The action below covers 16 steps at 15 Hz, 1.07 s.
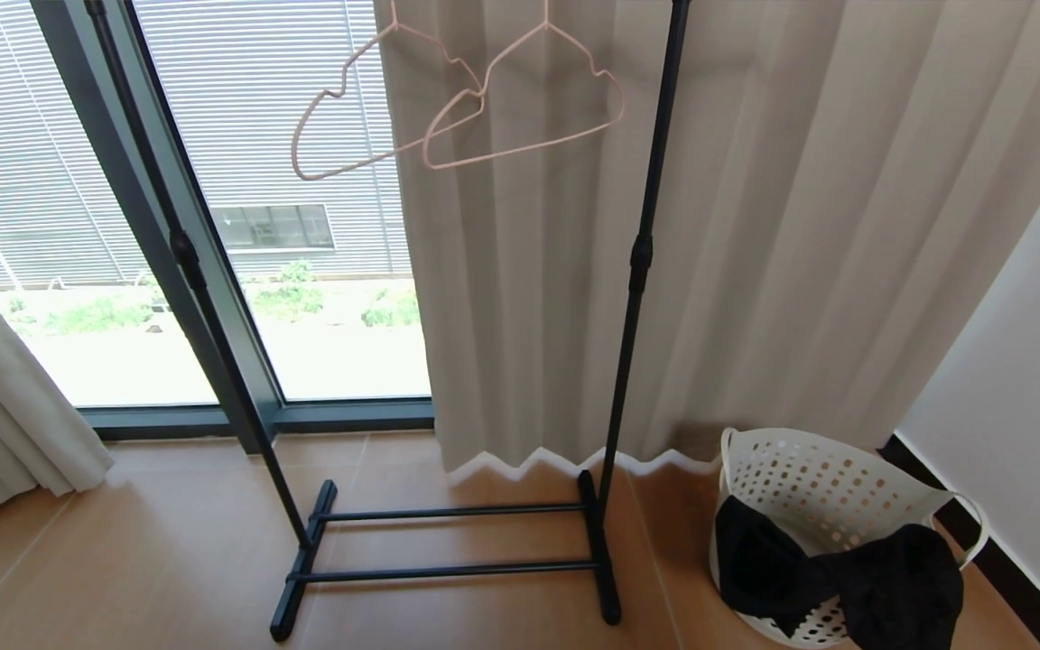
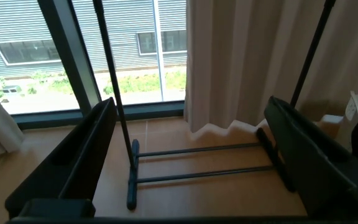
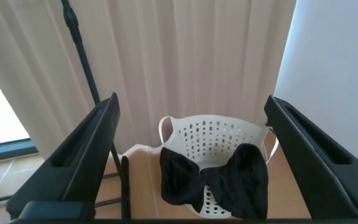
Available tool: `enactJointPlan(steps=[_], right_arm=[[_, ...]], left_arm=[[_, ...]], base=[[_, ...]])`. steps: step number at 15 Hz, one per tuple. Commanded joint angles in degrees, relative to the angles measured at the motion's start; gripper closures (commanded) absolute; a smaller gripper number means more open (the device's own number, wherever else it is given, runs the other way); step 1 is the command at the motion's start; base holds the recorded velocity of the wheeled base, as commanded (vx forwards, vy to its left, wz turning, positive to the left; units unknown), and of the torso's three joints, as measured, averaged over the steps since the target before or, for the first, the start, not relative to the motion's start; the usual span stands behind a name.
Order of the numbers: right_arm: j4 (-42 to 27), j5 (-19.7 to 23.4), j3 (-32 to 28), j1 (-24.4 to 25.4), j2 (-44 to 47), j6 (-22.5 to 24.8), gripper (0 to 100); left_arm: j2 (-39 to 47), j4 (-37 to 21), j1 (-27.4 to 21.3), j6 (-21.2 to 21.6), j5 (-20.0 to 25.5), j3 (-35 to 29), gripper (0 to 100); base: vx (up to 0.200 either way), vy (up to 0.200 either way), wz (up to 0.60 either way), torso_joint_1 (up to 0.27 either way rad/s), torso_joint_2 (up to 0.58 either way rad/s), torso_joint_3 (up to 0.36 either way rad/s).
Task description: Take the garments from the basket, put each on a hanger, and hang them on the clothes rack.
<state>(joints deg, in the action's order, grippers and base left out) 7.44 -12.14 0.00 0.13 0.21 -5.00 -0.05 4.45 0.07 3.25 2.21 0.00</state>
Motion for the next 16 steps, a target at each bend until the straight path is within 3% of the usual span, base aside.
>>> enactJointPlan(steps=[1, 4, 8, 16], right_arm=[[0.12, 0.01, 0.0, -0.05, 0.06, -0.01, 0], [0.12, 0.01, 0.0, 0.04, 0.06, -0.01, 0], [0.12, -0.07, 0.0, 0.04, 0.06, -0.01, 0], [0.12, -0.07, 0.0, 0.04, 0.06, -0.01, 0]], left_arm=[[0.05, 0.03, 0.01, 0.0, -0.01, 0.0, 0], [0.05, 0.12, 0.01, 0.0, -0.01, 0.0, 0], [0.05, 0.03, 0.01, 0.0, -0.01, 0.0, 0], [0.05, 0.03, 0.01, 0.0, -0.01, 0.0, 0]], base=[[0.0, 0.0, 0.0, -0.09, 0.47, 0.373], [0.0, 0.0, 0.0, -0.051, 0.39, 0.333], [0.0, 0.0, 0.0, -0.013, 0.07, 0.073], [0.0, 0.0, -0.52, -0.001, 0.01, 0.006]])
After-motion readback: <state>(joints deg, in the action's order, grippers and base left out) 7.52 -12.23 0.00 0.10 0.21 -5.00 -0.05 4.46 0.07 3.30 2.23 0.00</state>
